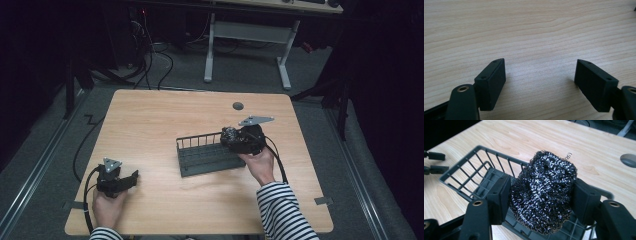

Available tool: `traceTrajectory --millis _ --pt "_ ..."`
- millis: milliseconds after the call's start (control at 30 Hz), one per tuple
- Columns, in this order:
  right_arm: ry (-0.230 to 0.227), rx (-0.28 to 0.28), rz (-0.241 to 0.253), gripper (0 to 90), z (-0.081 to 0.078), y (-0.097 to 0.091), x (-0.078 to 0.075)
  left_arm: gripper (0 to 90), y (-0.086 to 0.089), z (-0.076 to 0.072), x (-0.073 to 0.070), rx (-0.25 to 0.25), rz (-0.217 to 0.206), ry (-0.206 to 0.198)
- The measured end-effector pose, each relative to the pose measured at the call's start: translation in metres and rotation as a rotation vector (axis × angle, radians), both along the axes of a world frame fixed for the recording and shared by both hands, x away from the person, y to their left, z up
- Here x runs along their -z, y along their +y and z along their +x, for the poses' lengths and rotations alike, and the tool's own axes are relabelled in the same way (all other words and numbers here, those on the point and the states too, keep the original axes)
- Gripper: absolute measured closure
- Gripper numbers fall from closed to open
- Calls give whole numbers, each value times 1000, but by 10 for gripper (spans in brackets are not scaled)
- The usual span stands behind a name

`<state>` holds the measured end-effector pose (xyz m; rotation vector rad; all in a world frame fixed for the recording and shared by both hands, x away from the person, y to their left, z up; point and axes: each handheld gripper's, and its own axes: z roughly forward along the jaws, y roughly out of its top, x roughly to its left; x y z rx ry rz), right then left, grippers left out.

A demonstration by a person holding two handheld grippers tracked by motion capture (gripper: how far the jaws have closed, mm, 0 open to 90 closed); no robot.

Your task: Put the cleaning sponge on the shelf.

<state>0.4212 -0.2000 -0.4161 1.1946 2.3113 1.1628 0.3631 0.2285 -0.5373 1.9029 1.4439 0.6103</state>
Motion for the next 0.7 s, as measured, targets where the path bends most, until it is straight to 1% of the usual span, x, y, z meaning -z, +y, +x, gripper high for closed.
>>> traceTrajectory --millis 33,67,133,167,200,367,433,467,533,633,700 --pt "0 0 0 388 0 0 0 255 0 0 0 0 0 0" --pt "13 -4 -2 387 2 3 3 255 0 0 0 0 4 -1" --pt "19 -7 -8 387 3 4 5 256 -1 0 0 -1 6 -1" --pt "27 -9 -26 385 5 6 9 256 -1 0 0 -1 5 -1" --pt "27 -13 -34 384 6 7 10 256 0 0 0 -1 2 -1" --pt "34 -20 -55 376 9 10 17 256 0 0 0 0 -2 0" --pt "55 -19 -66 348 11 12 20 257 0 0 0 -1 -1 0" --pt "49 -19 -72 335 12 13 21 257 0 0 0 -1 -1 0" --pt "53 -17 -61 308 11 12 20 257 0 0 0 -1 -2 0" --pt "48 -13 -57 295 10 11 19 257 0 0 0 -1 -3 0" --pt "22 -8 -40 295 7 5 14 257 0 0 0 -1 -4 0"
